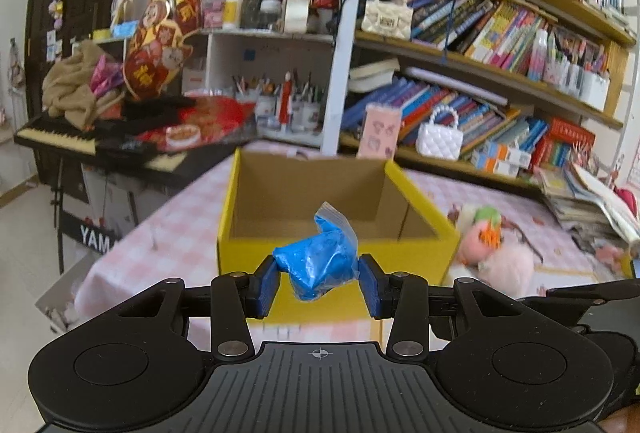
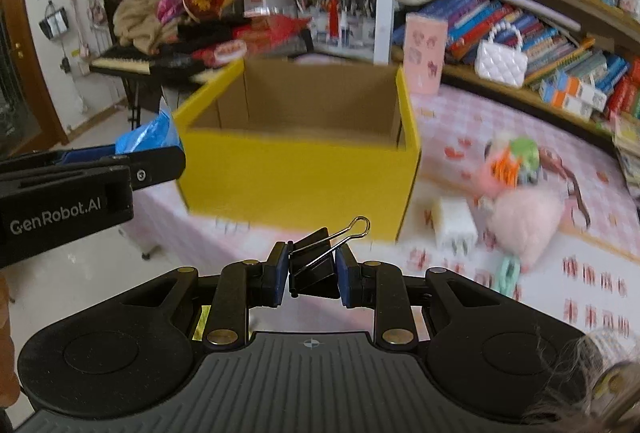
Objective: Organize objects
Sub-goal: 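Carry the binder clip and blue bag with both tools over the yellow box, then open the right tool dropping the clip while the left tool releases the bag into the box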
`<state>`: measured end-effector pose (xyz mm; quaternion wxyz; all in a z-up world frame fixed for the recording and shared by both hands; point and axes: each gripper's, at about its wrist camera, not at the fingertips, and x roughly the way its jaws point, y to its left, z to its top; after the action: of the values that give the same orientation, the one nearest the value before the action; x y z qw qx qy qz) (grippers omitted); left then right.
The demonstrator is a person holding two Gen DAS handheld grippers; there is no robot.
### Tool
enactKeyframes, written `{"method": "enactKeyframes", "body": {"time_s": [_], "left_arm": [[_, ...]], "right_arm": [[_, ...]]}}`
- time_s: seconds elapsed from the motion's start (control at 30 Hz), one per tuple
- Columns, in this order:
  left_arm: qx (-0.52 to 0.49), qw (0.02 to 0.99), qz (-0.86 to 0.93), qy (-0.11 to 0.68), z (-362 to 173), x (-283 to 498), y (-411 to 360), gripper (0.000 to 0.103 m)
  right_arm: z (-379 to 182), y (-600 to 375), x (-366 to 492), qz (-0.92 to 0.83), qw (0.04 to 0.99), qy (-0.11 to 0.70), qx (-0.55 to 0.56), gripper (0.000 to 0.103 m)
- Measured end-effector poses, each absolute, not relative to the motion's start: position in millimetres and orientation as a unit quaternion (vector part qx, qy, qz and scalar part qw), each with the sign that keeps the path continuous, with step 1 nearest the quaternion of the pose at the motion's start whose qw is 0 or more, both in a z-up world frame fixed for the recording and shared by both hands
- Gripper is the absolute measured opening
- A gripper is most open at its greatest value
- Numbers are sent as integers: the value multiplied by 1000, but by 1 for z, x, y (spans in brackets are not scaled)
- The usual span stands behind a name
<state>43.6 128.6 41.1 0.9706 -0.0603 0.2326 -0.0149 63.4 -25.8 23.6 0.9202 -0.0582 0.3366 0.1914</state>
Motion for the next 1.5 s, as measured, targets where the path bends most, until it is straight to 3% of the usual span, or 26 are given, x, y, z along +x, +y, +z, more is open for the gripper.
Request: {"method": "enactKeyframes", "body": {"time_s": [0.47, 1.0, 1.5], "left_arm": [[-45, 970, -21, 236, 41, 129, 123, 41], [-36, 946, 3, 321, -1, 184, 129, 42], [-40, 939, 4, 341, -1, 195, 127, 48]], "right_arm": [[45, -26, 157, 201, 932, 293, -70, 23], [0, 4, 232, 270, 891, 318, -180, 23], [2, -4, 254, 293, 862, 388, -142, 25]]}}
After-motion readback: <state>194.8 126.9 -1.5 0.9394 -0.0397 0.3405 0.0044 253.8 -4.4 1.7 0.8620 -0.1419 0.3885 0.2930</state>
